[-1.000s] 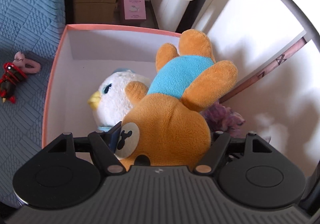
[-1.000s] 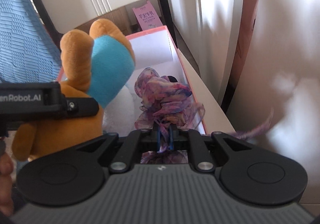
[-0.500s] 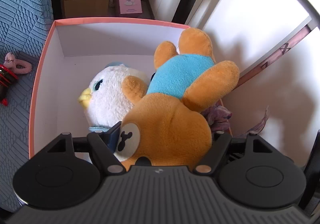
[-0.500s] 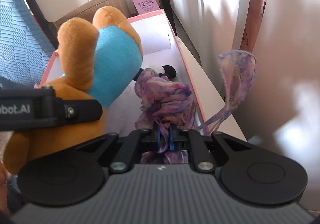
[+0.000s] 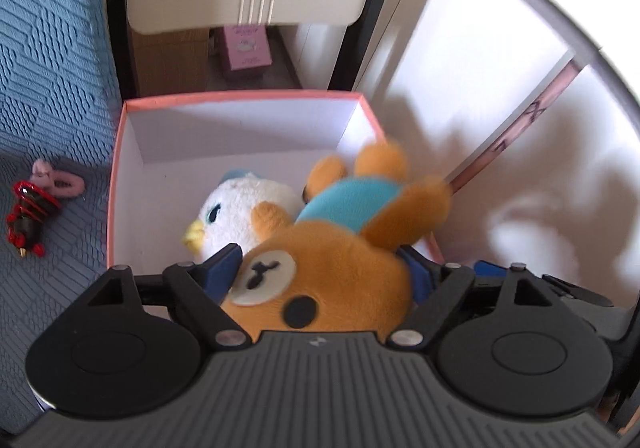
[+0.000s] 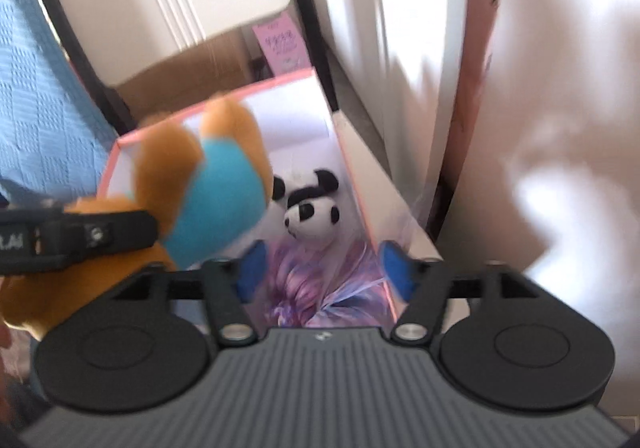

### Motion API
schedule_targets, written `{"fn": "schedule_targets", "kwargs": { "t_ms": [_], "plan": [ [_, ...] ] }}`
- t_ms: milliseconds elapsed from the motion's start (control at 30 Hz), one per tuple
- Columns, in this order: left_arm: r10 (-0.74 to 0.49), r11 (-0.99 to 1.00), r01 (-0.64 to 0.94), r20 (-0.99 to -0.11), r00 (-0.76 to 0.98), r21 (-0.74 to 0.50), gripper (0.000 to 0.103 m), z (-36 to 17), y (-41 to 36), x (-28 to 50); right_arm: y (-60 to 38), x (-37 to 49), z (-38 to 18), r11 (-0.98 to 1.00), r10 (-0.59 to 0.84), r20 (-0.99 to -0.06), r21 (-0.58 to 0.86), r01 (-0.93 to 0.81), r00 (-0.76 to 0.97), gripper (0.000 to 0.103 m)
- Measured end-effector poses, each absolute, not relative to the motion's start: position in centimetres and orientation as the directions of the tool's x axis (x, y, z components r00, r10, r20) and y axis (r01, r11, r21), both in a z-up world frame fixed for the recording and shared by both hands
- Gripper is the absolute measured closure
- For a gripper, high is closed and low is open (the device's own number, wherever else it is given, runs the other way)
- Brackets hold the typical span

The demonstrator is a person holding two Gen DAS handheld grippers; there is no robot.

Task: Organize objects
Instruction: 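Open both grippers to drop the bear and ribbon into the pink box, then withdraw both grippers from the box back toward the seat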

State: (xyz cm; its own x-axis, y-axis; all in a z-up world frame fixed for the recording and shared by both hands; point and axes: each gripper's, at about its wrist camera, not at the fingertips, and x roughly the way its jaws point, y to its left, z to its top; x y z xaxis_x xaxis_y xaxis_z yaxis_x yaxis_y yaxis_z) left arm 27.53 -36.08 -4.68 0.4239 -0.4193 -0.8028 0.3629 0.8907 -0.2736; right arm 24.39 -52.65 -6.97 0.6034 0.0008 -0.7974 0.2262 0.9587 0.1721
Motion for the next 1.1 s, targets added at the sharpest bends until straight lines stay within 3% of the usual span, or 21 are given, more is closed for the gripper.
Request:
{"fn": "schedule_targets", "kwargs": {
  "t_ms": [300, 700, 1100],
  "plan": [
    [-0.452, 0.883, 0.371, -0.731, 0.511, -0.287, 0.015, 0.8, -32.0, 24.7, -51.2, 20.5, -0.7, 0.946, -0.024, -0.727, 0.205, 0.251, 0.686, 0.026],
    [-0.421, 0.907, 0.31, -0.653, 0.629, -0.286, 0.015, 7.9, -22.3, 18.3, -44.6, 15.5, 7.0, 0.965, 0.072, -0.616, 0.243, 0.102, 0.784, 0.023],
    [-0.335, 0.941, 0.216, -0.62, 0.709, -0.26, 0.015, 9.8, -13.3, 13.9, -36.8, 13.0, 10.1, 0.974, 0.176, -0.583, 0.221, -0.055, 0.793, 0.022]
  ]
}}
